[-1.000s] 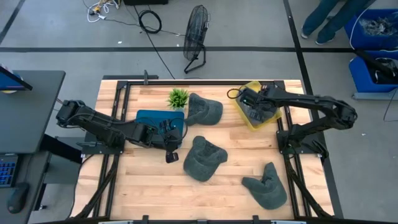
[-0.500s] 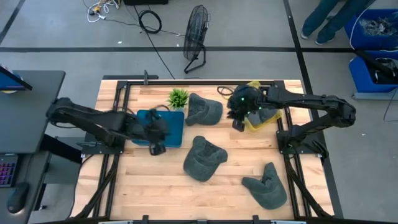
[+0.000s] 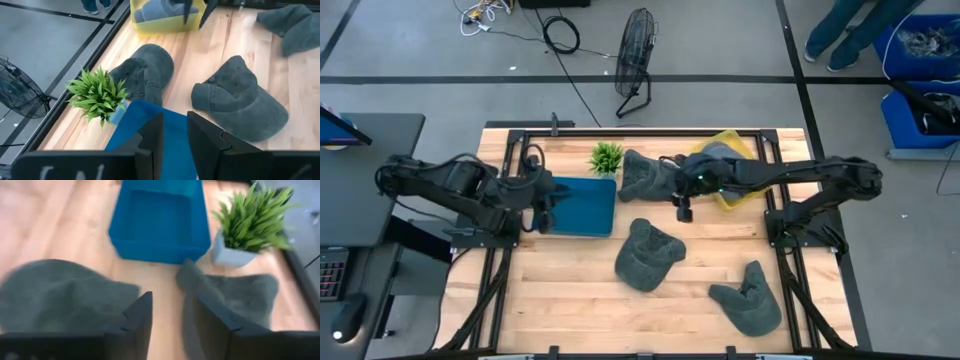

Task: Pick & Place hat
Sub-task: Put the top black cap into the blue bin

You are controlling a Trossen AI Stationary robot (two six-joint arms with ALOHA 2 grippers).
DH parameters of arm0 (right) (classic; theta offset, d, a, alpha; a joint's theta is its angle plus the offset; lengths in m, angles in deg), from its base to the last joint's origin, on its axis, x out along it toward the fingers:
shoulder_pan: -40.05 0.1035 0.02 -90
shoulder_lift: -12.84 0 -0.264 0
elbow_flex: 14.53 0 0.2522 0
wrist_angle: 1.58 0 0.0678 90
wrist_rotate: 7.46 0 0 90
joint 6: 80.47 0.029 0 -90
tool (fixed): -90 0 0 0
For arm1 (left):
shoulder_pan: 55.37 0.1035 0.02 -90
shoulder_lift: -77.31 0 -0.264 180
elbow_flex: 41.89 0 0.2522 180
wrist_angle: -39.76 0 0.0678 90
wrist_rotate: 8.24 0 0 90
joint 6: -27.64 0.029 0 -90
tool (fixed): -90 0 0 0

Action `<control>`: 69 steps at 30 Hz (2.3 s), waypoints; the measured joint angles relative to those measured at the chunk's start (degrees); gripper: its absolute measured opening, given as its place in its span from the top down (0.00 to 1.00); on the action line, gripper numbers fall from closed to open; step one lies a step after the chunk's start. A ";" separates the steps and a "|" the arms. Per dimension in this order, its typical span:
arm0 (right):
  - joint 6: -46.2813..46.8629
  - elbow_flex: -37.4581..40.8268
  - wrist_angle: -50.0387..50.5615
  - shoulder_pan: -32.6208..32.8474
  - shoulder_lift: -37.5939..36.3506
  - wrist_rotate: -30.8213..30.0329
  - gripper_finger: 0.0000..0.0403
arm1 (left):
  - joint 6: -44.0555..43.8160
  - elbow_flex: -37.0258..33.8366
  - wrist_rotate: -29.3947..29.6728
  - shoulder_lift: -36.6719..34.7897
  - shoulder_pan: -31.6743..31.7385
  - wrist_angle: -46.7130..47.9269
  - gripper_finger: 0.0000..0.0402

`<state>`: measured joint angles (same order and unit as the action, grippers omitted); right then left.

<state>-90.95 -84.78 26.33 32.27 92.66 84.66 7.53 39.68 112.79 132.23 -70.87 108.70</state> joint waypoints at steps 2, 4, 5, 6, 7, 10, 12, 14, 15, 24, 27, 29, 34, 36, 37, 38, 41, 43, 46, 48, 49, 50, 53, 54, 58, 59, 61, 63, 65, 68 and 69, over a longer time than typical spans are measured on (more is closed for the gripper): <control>-2.99 -0.02 -3.94 -0.33 2.86 -1.13 0.59 | 0.47 0.00 0.04 0.13 0.26 0.06 0.78; -5.83 -0.02 -7.94 -0.51 6.29 -1.22 0.54 | 0.47 0.00 0.08 0.21 0.34 0.08 0.78; -6.83 -0.02 -10.22 -0.75 8.23 -1.26 0.53 | 0.56 0.00 0.08 0.27 0.34 0.07 0.78; -7.72 -0.02 -11.53 -1.03 10.16 -1.25 0.51 | 0.83 0.00 0.10 0.46 0.34 -0.01 0.78; -8.74 -0.02 -13.04 -1.23 12.09 -1.25 0.50 | 1.16 0.00 0.15 0.59 0.34 -0.04 0.78; -14.03 -0.04 -15.79 -2.18 17.23 -3.90 0.49 | 0.60 -0.02 0.27 0.61 0.33 -0.04 0.78; -16.97 -0.27 -16.03 -3.22 19.68 -8.33 0.49 | -0.20 -0.02 0.48 0.56 0.34 -0.04 0.78; -17.90 -1.45 -15.34 -4.64 21.70 -11.63 0.49 | -0.20 -0.02 0.50 0.59 0.32 -0.01 0.78; -17.90 -2.19 -14.51 -5.48 22.45 -12.13 0.49 | -0.23 -0.02 0.50 0.59 0.32 -0.02 0.78; -14.18 -8.90 -5.47 -11.86 24.10 3.47 0.49 | -0.14 -0.02 0.52 0.59 0.32 0.02 0.78; -16.83 -9.11 -2.61 -12.40 24.11 8.19 0.49 | -0.14 -0.04 0.51 0.59 0.32 0.12 0.78; -19.38 -9.25 -2.80 -12.40 24.65 7.65 0.49 | -0.13 -0.04 0.52 0.59 0.32 0.11 0.78; -20.02 -9.29 -5.16 -12.51 26.50 6.06 0.49 | -0.19 -0.07 0.50 0.59 0.32 0.11 0.78; -19.98 -9.27 -5.94 -12.58 27.83 6.06 0.49 | -0.16 -0.07 0.54 0.59 0.32 0.08 0.78; -19.83 -9.26 -5.65 -12.58 28.49 6.06 0.49 | -0.16 -0.08 0.51 0.59 0.32 0.12 0.78; -19.28 -9.22 -5.35 -12.60 29.13 6.08 0.49 | -0.20 -0.09 0.51 0.60 0.32 0.15 0.78; -17.06 -9.27 -5.53 -12.60 30.92 6.25 0.51 | -0.21 -0.09 0.50 0.59 0.30 0.34 0.78; -17.08 -9.30 -4.23 -12.42 31.61 6.26 0.55 | -0.21 -0.09 0.52 0.59 0.30 0.36 0.78; -16.50 -9.38 -2.87 -11.68 31.94 4.44 0.65 | -0.21 -0.09 0.52 0.59 0.30 0.42 0.78; -16.00 -9.40 -2.03 -11.06 31.67 3.80 0.74 | -0.21 -0.09 0.50 0.59 0.30 0.44 0.78; -15.89 -9.38 -1.23 -10.78 31.27 3.78 0.79 | -0.19 -0.09 0.52 0.59 0.30 0.44 0.78; -15.89 -9.34 -0.16 -10.42 30.62 3.64 0.84 | -0.19 -0.09 0.52 0.59 0.30 0.45 0.78; -15.84 -9.13 4.34 -9.05 27.88 3.64 0.96 | -0.21 -0.09 0.52 0.59 0.30 0.46 0.78; -15.80 -9.09 5.82 -8.54 26.66 3.43 0.97 | -0.18 -0.09 0.52 0.59 0.30 0.46 0.78; -15.39 -9.03 9.45 -5.74 19.71 -3.49 0.91 | 0.00 -0.09 1.80 0.59 0.30 0.44 0.78; -15.44 -9.03 9.85 -4.91 17.93 -5.43 0.90 | 0.29 -0.09 2.97 0.59 0.30 0.44 0.78; -15.29 -9.03 9.33 -3.25 14.32 -7.54 0.89 | 0.43 -0.09 6.20 0.59 0.30 0.41 0.78; -14.58 -9.03 7.32 -1.53 10.69 -7.64 0.90 | 0.45 -0.09 10.38 0.58 0.31 0.39 0.78; -13.43 -9.14 3.04 0.05 8.14 -7.62 0.92 | 0.45 -0.09 14.13 0.54 0.30 0.41 0.78; -12.32 -9.14 -7.72 1.80 6.45 -7.46 0.93 | 0.44 -0.09 17.86 0.52 0.32 0.38 0.78; -12.25 -9.14 -12.62 2.17 6.44 -7.14 0.93 | 0.45 -0.09 18.47 0.52 0.32 0.35 0.78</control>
<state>-103.20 -93.91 13.71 34.44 99.10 77.52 7.98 39.60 131.26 132.75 -70.55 109.05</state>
